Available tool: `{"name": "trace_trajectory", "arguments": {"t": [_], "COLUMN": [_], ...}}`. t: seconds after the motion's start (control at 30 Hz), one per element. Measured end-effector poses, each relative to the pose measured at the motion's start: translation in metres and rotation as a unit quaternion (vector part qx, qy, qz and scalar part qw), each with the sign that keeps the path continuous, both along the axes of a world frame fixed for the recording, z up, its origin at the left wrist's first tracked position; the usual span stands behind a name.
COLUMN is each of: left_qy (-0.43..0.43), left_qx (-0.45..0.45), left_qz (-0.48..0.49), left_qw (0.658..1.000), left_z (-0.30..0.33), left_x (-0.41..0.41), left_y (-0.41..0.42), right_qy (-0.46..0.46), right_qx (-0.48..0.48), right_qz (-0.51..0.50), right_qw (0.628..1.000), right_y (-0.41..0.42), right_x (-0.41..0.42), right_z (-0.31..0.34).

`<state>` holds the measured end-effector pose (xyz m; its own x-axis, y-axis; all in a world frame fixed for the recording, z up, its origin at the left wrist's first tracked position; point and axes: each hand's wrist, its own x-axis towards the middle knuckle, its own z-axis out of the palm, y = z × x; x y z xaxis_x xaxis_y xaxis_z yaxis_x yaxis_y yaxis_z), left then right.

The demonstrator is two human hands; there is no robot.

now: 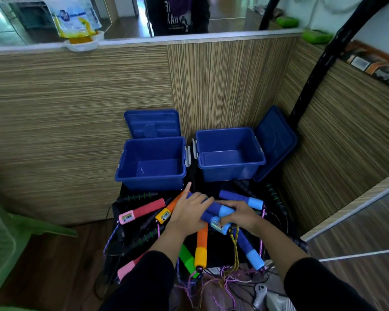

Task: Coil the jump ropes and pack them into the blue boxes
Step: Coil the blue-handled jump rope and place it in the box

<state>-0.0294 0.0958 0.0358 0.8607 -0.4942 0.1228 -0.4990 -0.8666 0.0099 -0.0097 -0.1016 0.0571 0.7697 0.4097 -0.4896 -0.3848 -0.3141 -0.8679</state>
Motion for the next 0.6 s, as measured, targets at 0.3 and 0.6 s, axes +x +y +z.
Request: {"name": "trace_trajectory", "arguments": {"t": [0.3,0.6], "left_qy": [0.010,0.030], "left_qx": [-0.125,-0.070], "left_qz": [0.066,0.111], "left_qw": [0.990,0.991], "left_z": [0.000,0.020], "left_x": [-0.015,-0.026], "left_y": [0.009,0.009], "right_qy": [-0.002,-0.019], "right_qx": [0.107,0.188], "right_qz": [-0.149,-0.205], "right_qw": [0.983,0.960], "right_y": [0.001,0.012], "right_x": [0.001,0.000], "right_z": [-0.005,0.017]}}
